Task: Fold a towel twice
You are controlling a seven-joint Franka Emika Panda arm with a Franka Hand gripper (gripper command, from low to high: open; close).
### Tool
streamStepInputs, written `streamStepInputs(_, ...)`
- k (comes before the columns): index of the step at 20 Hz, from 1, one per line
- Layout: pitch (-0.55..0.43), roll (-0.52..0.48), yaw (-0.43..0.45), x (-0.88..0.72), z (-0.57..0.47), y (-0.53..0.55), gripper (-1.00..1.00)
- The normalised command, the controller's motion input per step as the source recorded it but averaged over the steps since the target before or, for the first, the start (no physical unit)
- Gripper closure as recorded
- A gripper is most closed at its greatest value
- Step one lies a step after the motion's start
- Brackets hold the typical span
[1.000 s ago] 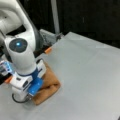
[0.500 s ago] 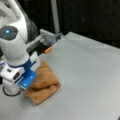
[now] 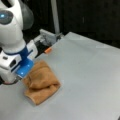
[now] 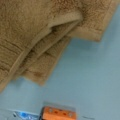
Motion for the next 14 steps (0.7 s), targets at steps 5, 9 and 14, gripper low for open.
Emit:
streamStepInputs(5,-0.094,0.139,-0.144,-0.04,0.10,0.51,-1.00)
streamStepInputs(9,-0.047,-0.119,-0.208,-0.04,0.03,0.59,-1.00)
streamStepInputs(14,0.004,-0.125,-0.221,-0.01,-0.04,0.51,-1.00)
